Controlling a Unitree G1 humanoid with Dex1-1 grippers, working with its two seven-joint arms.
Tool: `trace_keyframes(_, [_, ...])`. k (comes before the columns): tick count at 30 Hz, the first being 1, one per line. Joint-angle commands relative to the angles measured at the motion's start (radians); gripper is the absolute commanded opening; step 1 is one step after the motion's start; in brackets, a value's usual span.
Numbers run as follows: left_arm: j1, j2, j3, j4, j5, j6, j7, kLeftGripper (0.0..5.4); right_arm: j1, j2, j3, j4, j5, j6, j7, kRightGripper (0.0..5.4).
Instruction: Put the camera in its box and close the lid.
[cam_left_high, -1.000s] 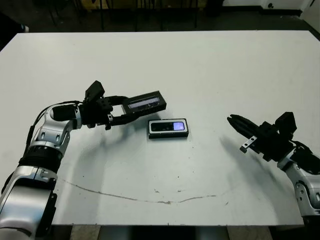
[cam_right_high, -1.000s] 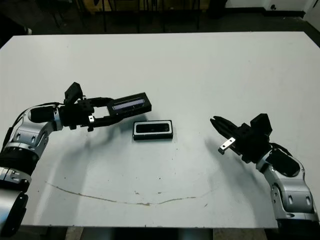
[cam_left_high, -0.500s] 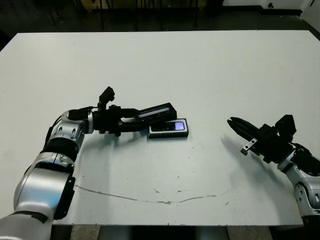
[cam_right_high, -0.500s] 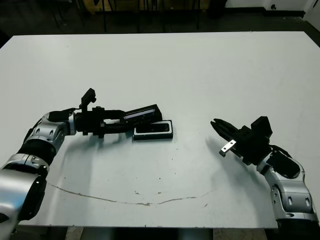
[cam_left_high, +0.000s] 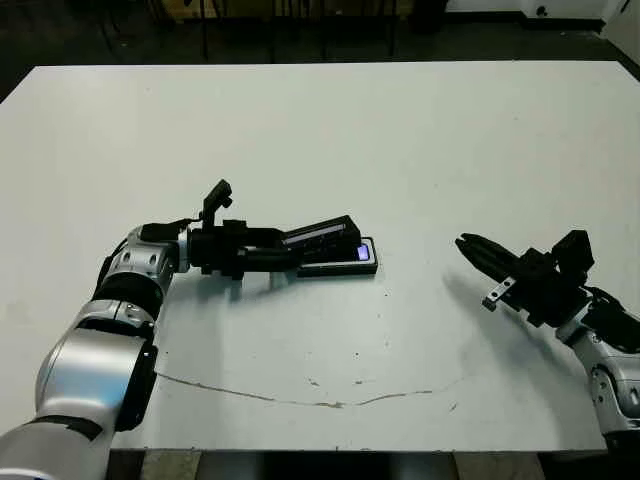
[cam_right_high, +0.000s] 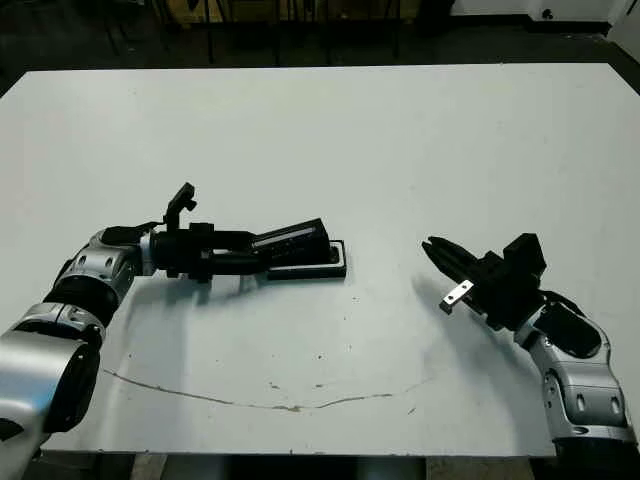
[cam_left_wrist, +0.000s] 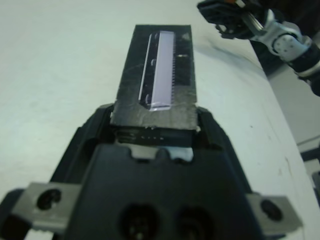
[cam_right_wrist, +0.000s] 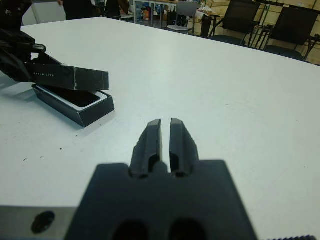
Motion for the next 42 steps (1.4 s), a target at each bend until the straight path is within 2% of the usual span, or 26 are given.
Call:
trace_keyframes(1, [0.012,0.027,-0.036,0.006,0.055,-0.019,-0.026,2.70,0.015,-0.018,-0.007,0.001,-0.002,0.021,-0.001,0.00])
trace_keyframes(8, [-0.005,0.034,-0.144,-0.050,0.140,0.002,-0.044,2.70,0.011,-0.034,-0.013,-0.004,0.000,0.040,0.002,0.00])
trace_keyframes(11, [0.002,0.033,-0.193,-0.093,0.198,-0.050,0.030,2.70,0.008,-0.037,-0.014,-0.001,0.004,0.047,0.007,0.00])
trace_keyframes(14, [0.034,0.041,-0.263,-0.183,0.294,-0.167,0.174,2.70,-0.006,-0.032,-0.016,0.033,0.013,0.026,0.031,0.00])
trace_keyframes(16, [0.057,0.039,-0.302,-0.236,0.337,-0.229,0.235,2.67,-0.002,-0.033,-0.017,0.020,0.008,0.041,0.019,0.00])
trace_keyframes(19, [0.074,0.024,-0.347,-0.293,0.361,-0.211,0.263,2.62,0.001,-0.036,-0.016,0.011,0.005,0.047,0.014,0.00])
trace_keyframes(24, [0.087,0.014,-0.394,-0.361,0.361,-0.179,0.268,2.62,0.005,-0.032,-0.014,0.006,0.000,0.038,0.007,0.00])
trace_keyframes(28, [0.092,0.007,-0.393,-0.375,0.335,-0.167,0.271,2.62,0.002,-0.028,-0.013,0.024,0.004,0.025,0.018,0.00])
trace_keyframes(35, [0.085,-0.029,-0.370,-0.312,0.282,-0.143,0.257,2.62,0.008,-0.028,-0.016,0.018,0.012,0.035,0.018,0.00])
trace_keyframes(39, [0.053,-0.074,-0.344,-0.221,0.234,-0.072,0.228,2.62,0.004,-0.025,-0.014,0.025,0.013,0.030,0.022,0.00])
trace_keyframes(42, [0.035,-0.087,-0.336,-0.180,0.232,-0.056,0.239,2.62,0.004,-0.024,-0.012,0.028,0.009,0.023,0.021,0.00])
